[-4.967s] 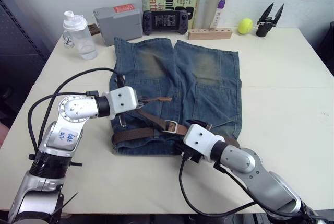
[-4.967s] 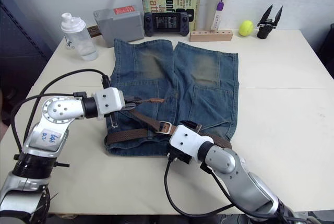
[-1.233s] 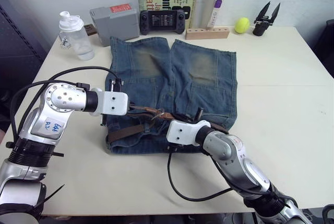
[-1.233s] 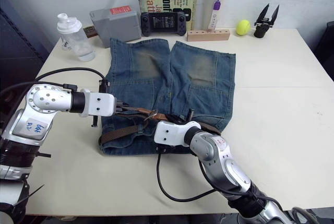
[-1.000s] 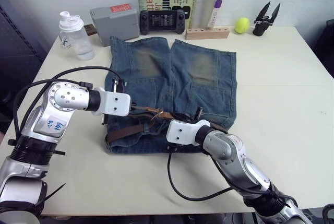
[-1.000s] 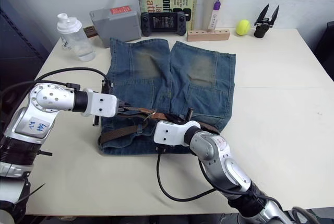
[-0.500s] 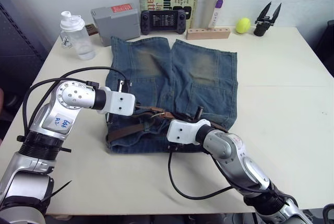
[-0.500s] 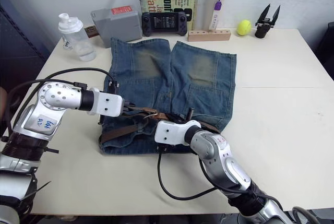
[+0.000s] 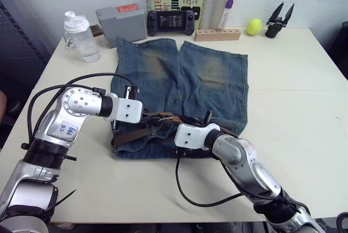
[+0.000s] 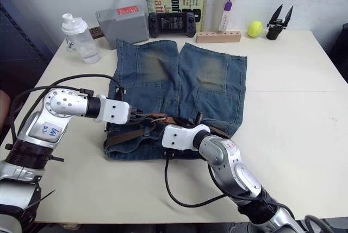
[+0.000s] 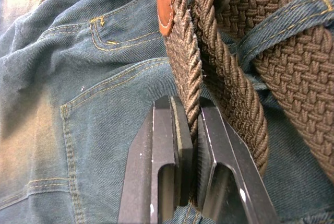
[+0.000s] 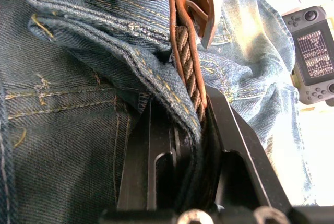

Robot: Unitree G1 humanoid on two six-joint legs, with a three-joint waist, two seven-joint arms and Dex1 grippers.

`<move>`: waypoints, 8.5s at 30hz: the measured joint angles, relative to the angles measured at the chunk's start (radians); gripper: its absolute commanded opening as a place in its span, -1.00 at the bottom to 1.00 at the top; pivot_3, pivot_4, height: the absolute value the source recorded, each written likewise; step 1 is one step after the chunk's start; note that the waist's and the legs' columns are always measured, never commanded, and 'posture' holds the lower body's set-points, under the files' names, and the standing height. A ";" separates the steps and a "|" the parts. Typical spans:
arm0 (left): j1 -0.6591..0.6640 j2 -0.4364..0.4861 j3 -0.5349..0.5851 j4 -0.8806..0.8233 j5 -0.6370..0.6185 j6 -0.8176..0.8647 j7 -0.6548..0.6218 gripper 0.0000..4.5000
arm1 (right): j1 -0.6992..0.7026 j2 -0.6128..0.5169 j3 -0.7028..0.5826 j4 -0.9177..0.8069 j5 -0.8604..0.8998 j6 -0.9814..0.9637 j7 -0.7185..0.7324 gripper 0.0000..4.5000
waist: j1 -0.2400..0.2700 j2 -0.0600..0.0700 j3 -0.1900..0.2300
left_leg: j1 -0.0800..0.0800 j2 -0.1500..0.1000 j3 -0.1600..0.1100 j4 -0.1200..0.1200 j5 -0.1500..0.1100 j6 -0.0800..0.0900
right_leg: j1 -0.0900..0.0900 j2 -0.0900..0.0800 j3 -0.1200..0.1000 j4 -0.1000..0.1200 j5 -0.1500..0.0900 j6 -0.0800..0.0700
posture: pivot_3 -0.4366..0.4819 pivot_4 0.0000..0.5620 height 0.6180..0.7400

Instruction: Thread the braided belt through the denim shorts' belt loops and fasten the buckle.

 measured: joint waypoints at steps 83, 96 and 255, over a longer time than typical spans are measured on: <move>0.092 -0.022 0.028 -0.171 -0.020 0.228 0.049 -1.00 | 0.040 0.125 0.057 -0.011 -0.147 0.145 0.027 -0.99 | 0.002 0.000 0.000 | 0.000 0.000 0.000 0.000 0.000 0.000 | 0.000 0.000 0.000 0.001 0.000 0.000 | -0.05 -0.47 0.85; 0.096 0.041 0.029 -0.170 -0.023 0.214 0.003 -1.00 | 0.024 0.140 0.057 0.007 -0.146 0.123 0.020 -0.99 | 0.000 0.000 0.000 | 0.000 0.000 0.000 0.000 0.000 0.000 | -0.001 0.000 0.001 0.001 0.000 0.000 | -0.05 -0.47 0.85; 0.709 -0.246 0.357 -0.460 -0.349 0.440 0.446 -1.00 | -0.119 0.071 -0.012 -0.031 0.794 0.624 0.085 -0.98 | -0.020 0.000 0.001 | 0.002 0.000 -0.011 -0.002 -0.001 -0.001 | 0.001 -0.001 0.001 0.000 -0.001 -0.001 | -0.05 -0.47 0.85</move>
